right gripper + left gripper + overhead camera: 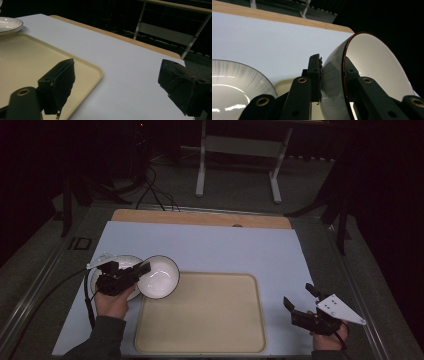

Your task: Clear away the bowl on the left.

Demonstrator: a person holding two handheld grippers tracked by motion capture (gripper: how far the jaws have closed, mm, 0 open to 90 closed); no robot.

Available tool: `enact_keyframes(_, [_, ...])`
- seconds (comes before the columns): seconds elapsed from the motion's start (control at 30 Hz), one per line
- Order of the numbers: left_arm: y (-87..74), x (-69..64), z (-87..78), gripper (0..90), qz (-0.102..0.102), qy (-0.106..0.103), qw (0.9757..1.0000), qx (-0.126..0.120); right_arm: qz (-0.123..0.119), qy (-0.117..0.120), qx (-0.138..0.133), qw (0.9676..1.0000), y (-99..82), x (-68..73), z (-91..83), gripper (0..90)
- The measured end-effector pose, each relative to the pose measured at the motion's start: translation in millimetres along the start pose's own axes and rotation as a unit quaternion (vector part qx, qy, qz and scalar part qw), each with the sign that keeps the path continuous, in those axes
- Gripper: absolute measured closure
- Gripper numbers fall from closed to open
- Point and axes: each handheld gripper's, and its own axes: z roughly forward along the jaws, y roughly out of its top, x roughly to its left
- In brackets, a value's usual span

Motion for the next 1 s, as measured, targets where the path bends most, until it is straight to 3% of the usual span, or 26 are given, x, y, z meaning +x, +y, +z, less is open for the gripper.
enact_keyframes(1.0, [-9.2,-19.8,19.6,75.2,0.015,-0.022,0.9993,0.027,0.000,0.000,0.000,1.0000,-0.1,-0.1,-0.2,13.7])
